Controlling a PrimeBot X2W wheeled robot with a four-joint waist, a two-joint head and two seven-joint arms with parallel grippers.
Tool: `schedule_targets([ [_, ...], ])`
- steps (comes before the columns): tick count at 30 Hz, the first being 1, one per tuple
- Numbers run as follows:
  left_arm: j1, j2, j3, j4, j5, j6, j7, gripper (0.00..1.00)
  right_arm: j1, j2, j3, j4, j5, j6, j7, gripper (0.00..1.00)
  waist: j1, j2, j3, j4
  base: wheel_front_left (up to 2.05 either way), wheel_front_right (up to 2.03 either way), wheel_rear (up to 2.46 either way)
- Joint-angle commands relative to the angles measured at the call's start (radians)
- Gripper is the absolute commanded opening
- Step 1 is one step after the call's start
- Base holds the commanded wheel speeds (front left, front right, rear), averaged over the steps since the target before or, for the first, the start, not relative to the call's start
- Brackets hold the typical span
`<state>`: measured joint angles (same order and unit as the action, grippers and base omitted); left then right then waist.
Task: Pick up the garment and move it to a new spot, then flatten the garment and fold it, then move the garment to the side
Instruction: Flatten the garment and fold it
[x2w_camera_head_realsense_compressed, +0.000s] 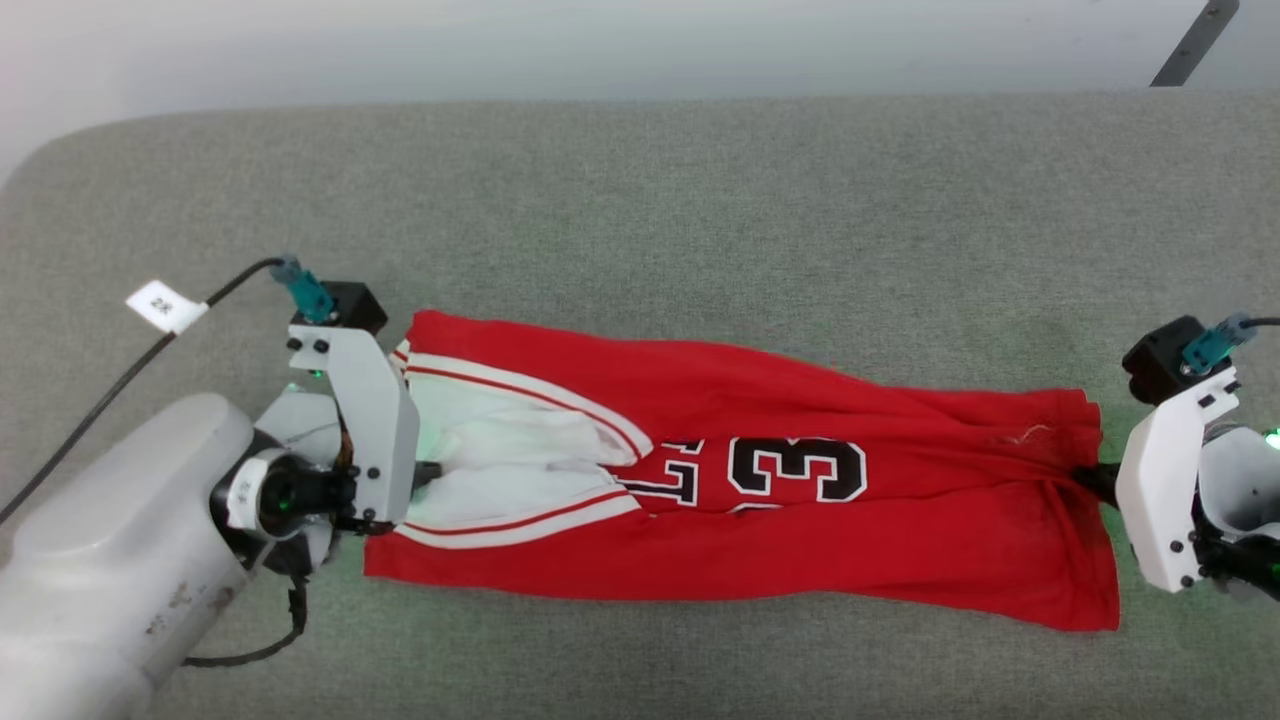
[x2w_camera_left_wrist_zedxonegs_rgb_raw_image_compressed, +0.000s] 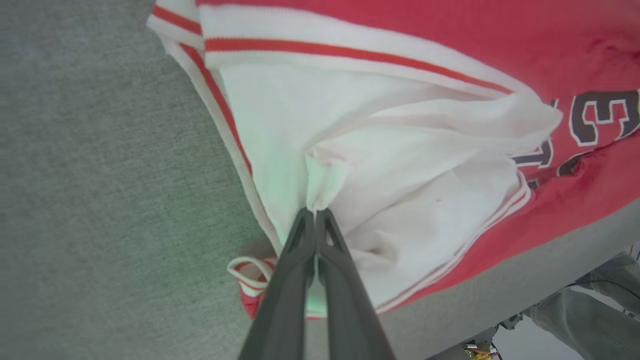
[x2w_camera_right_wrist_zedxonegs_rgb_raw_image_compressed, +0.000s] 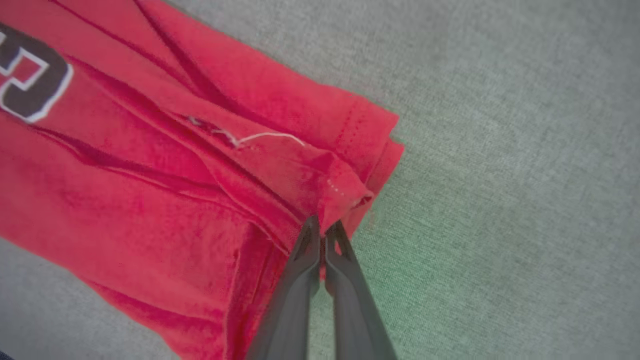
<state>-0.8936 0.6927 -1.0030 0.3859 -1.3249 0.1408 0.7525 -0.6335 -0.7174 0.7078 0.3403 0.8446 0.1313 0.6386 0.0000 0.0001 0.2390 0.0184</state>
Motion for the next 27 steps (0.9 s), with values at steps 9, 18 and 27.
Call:
schedule_targets([
  [9,0.023,-0.022,-0.006,0.055,-0.003,-0.015,-0.01,0.0,-0.009,0.033,0.043,0.086,0.019,-0.001,-0.01,0.0,0.0,-0.0001,-0.026,0.003,0.0,0.0,0.0],
  [18,0.034,-0.03,-0.015,0.056,0.013,-0.02,-0.026,1.0,-0.017,0.043,0.058,0.107,0.045,-0.001,-0.018,1.0,0.0,-0.0001,-0.089,0.014,0.0,0.0,0.0],
  [27,0.075,-0.003,0.0,-0.003,0.032,-0.015,-0.113,1.0,0.035,0.012,0.014,0.048,0.104,-0.001,-0.037,1.0,0.0,-0.0001,-0.186,0.025,0.0,0.0,0.0],
])
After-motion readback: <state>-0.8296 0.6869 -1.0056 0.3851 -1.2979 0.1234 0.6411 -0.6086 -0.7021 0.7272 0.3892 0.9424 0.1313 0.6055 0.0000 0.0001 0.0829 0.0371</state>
